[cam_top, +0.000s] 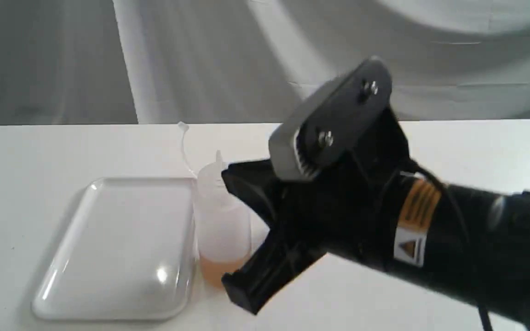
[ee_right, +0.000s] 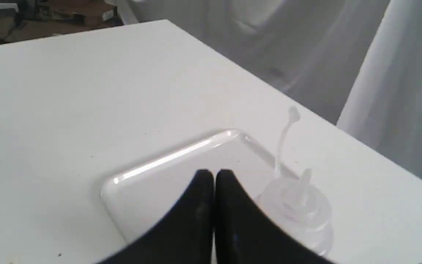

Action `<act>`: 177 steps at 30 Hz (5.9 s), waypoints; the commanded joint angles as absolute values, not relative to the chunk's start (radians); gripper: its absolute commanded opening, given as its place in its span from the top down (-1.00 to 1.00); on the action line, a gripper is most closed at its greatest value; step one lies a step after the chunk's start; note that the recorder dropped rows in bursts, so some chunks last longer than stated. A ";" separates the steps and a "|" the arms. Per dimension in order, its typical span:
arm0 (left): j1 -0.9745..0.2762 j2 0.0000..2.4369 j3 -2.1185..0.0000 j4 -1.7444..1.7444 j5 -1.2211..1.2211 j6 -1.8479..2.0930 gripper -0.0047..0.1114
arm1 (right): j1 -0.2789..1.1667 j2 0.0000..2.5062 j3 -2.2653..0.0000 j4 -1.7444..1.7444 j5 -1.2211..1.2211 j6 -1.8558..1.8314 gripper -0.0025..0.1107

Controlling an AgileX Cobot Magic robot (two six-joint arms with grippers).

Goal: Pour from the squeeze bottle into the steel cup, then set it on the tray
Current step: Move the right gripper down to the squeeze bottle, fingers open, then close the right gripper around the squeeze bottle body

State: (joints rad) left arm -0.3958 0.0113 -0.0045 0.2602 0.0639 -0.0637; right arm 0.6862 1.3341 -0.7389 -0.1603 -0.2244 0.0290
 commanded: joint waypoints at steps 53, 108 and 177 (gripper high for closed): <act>-0.394 0.014 0.000 0.258 0.057 -0.067 0.78 | 0.688 1.807 -0.597 0.179 -0.714 -0.123 -0.42; -0.394 0.014 0.000 0.258 0.057 -0.067 0.78 | 0.683 1.997 -0.804 0.299 -0.755 -0.160 -0.54; -0.394 0.014 0.000 0.258 0.057 -0.067 0.78 | 0.660 2.115 -0.910 0.344 -0.803 -0.175 0.16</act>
